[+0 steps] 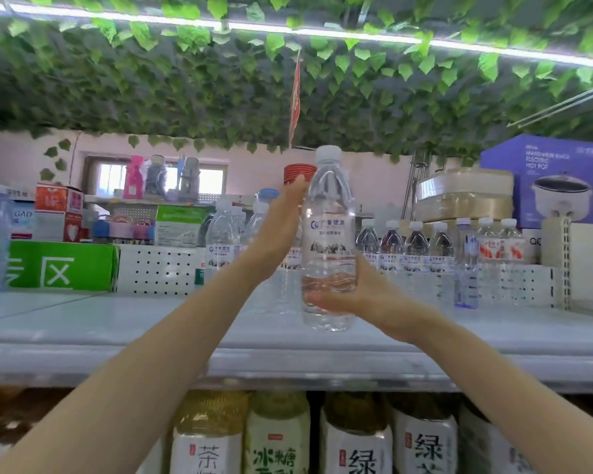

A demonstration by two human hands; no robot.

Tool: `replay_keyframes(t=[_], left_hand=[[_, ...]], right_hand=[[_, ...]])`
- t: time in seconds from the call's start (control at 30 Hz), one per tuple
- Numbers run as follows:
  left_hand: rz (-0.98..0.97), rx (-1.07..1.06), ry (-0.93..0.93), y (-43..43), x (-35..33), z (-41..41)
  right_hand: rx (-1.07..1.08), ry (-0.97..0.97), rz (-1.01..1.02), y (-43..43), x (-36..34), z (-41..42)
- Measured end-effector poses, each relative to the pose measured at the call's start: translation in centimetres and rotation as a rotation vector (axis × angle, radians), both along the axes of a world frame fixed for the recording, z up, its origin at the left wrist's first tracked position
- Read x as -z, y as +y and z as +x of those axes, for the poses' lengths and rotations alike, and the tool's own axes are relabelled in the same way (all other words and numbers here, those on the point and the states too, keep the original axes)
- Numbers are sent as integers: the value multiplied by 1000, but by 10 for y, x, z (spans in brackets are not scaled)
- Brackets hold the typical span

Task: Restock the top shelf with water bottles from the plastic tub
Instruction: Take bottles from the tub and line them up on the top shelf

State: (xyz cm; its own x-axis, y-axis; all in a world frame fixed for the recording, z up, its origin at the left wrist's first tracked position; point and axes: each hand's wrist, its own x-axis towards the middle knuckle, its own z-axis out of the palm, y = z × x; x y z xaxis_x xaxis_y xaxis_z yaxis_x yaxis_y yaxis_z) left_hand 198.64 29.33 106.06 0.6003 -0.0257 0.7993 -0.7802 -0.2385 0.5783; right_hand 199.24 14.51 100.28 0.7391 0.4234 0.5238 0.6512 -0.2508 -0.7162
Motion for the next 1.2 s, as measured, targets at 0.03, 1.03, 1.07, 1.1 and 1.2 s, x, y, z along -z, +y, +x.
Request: replay_keyframes(t=[0.03,1.03,1.07,1.1,1.2], left_hand=[[162,-197,-77,8,10,6],[972,-780,14,31,100,40],[964,-772,16,31,100,40],[955,-764,17,31,100,40],[944,-759,11,31,101,39]], right_hand=[[19,-8,28,-3,2,3],[587,309,-124,14,-8,143],[583,295,-124,13,-5,147],[571,294,-120,13,-3,149],[564,215,-193,13,2,152]])
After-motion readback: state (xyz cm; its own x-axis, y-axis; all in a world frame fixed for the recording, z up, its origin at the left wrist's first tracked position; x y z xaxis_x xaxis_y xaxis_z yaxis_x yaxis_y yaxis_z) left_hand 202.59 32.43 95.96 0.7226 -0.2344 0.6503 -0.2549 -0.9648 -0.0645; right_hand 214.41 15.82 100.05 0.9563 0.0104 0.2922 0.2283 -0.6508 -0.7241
